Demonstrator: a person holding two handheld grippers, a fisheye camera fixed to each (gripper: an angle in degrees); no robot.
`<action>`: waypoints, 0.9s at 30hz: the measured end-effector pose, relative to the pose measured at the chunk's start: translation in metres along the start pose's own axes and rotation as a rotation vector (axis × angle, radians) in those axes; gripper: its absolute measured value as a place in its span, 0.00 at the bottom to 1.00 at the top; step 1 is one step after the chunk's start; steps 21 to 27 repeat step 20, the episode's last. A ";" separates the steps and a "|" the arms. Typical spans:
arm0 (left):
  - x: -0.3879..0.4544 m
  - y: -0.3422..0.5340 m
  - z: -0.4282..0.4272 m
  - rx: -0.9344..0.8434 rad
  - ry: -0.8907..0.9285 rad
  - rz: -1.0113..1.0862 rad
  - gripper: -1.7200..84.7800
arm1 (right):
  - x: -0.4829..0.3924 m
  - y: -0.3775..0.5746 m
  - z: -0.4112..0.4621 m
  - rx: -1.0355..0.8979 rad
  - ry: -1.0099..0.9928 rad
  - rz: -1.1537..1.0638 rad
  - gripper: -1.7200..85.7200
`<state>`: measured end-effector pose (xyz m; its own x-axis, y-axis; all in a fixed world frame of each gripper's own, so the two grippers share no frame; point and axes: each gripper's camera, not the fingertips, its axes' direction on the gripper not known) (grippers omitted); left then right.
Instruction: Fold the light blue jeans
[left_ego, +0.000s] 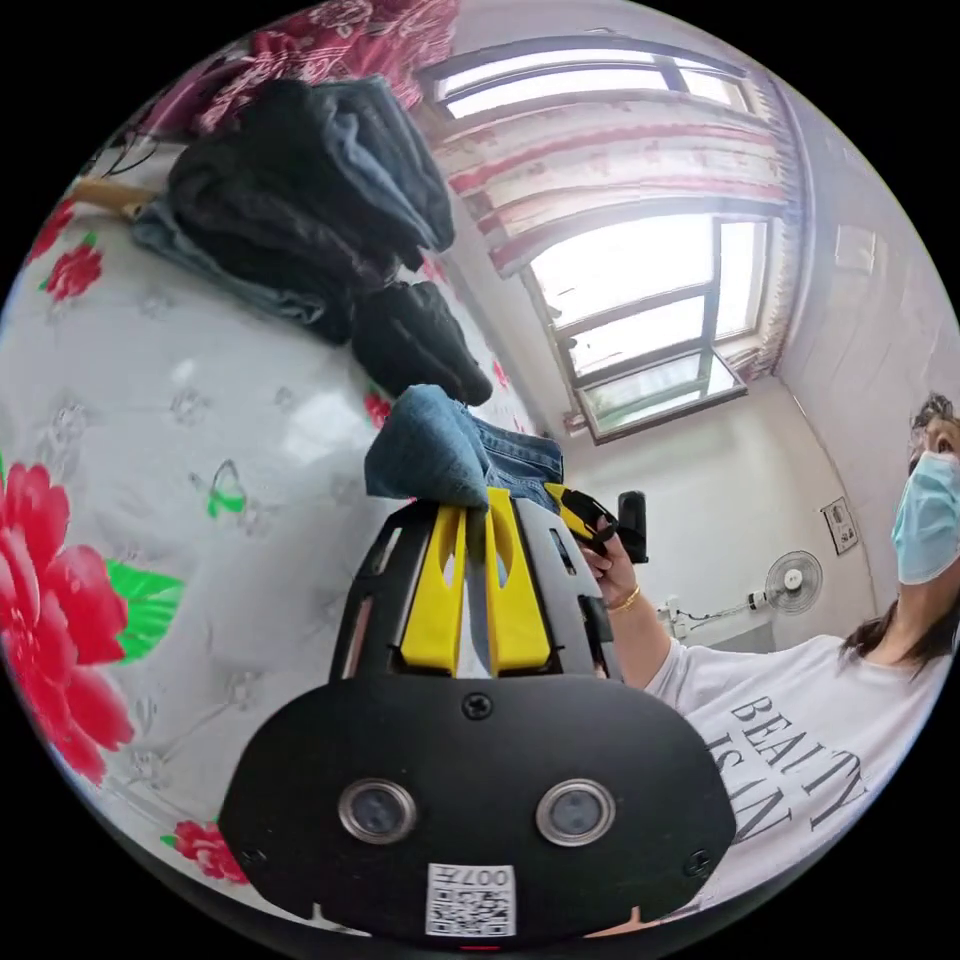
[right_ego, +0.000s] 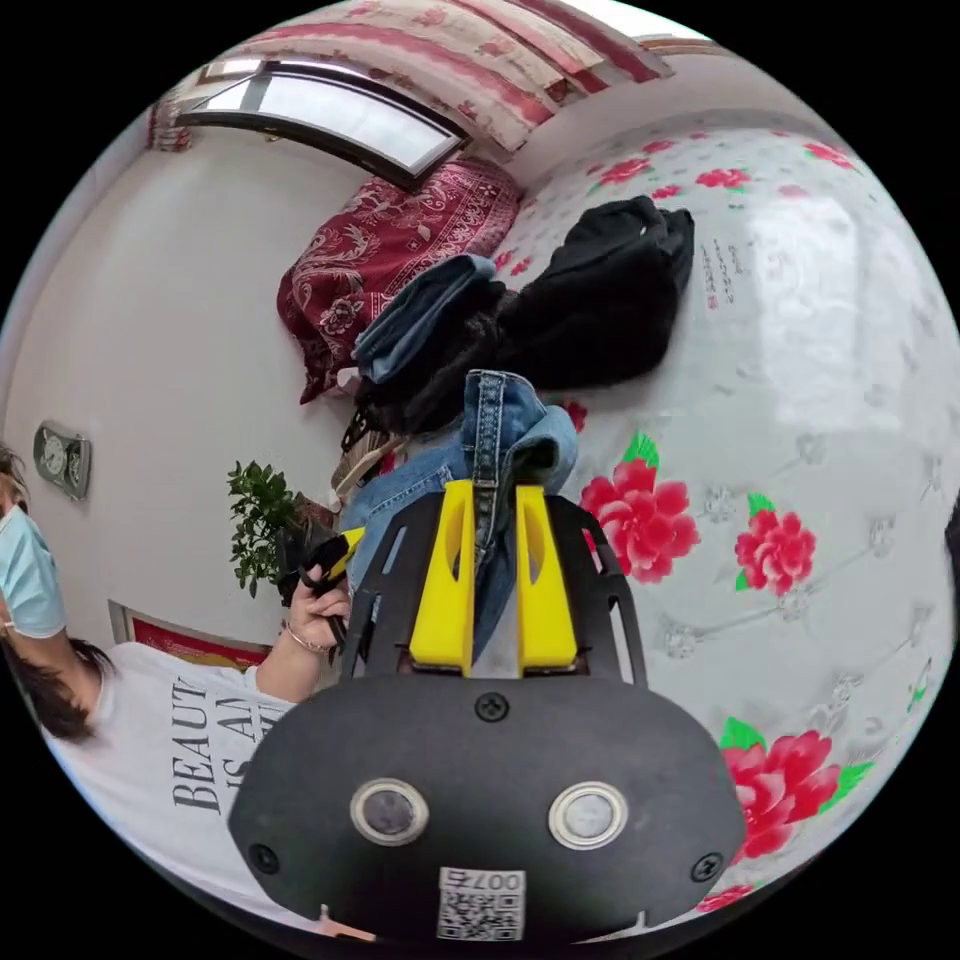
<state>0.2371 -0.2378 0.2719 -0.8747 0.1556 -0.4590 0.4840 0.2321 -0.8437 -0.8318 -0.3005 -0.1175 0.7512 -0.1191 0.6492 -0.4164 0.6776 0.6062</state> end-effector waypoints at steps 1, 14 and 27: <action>0.017 -0.017 0.011 0.033 0.017 0.041 0.02 | -0.016 -0.035 -0.017 0.033 0.019 -0.058 0.07; 0.035 -0.127 0.205 -0.104 -0.287 0.248 0.09 | -0.059 -0.231 0.010 0.141 0.577 -0.112 0.06; -0.029 0.040 0.204 -0.447 -0.621 0.302 0.08 | -0.007 -0.015 0.096 -0.296 0.659 -0.168 0.07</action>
